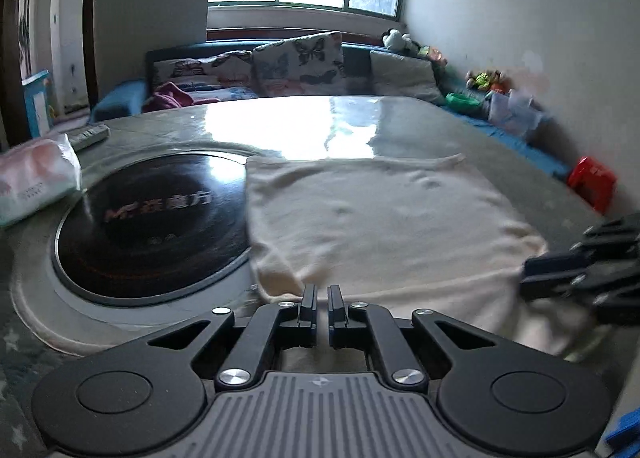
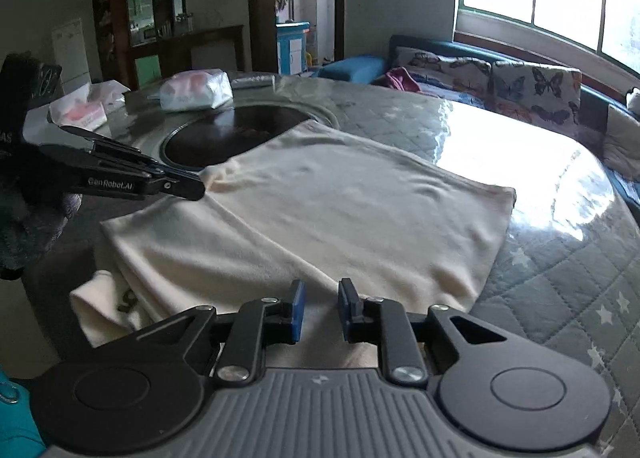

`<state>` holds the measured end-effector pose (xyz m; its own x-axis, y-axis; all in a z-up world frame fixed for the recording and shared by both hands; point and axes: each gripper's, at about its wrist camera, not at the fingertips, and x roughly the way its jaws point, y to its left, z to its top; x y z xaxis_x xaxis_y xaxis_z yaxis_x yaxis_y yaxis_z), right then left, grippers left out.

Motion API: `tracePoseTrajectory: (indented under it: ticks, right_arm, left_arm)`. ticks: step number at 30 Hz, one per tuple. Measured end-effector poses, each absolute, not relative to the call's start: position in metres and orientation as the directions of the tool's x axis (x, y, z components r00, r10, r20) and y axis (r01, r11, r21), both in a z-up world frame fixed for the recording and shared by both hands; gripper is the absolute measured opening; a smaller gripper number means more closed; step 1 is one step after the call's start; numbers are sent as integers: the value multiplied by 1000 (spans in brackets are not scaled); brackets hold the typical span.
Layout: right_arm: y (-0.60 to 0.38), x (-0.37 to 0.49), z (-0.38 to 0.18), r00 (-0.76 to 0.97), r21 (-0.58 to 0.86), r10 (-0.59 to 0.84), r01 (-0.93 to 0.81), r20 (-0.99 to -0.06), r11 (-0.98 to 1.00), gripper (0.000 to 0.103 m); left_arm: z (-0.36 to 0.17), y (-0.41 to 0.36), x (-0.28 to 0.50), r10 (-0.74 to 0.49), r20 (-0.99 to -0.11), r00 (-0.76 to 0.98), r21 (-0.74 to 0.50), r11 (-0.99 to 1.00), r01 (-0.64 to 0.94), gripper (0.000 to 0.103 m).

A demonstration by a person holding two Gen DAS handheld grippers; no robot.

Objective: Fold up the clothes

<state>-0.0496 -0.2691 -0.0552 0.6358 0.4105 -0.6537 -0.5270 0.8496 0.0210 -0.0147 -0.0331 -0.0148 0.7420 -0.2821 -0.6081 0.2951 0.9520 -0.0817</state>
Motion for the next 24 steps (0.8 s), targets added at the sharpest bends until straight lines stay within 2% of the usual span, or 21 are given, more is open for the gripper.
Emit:
tracePoseTrajectory:
  ticks: [2,4,5,12,17,24]
  right_arm:
    - [-269,-52,-51,642,16,414,-531,-645,847,19]
    - [-267,-55,-48,646,11,424,-541,-634,841,27]
    - [-266,-56,-48,643,10,427,-546,-636,837,28]
    - [-267,-69,-48,629,-24,409,-563,-661,826,28]
    - [-275,-80,-41,626,-20,404,-557,-667,830,28]
    - [-284,-90,-45,622,-19,384,-540,-682,841,27]
  left_arm:
    - [-15,-32,-16,-279,-605,746,-81,953,290,5]
    - [-15,-31,-17,-276,-604,747,-82,955,286,5]
    - [-15,-31,-17,-275,-604,748,-83,955,285,5]
    - [-8,-31,-23,-273,-598,754,-78,956,284,7]
    - [6,-42,-41,-344,-565,750,-82,928,364,7]
    - [10,-53,-66,-418,-575,703,-62,879,472,7]
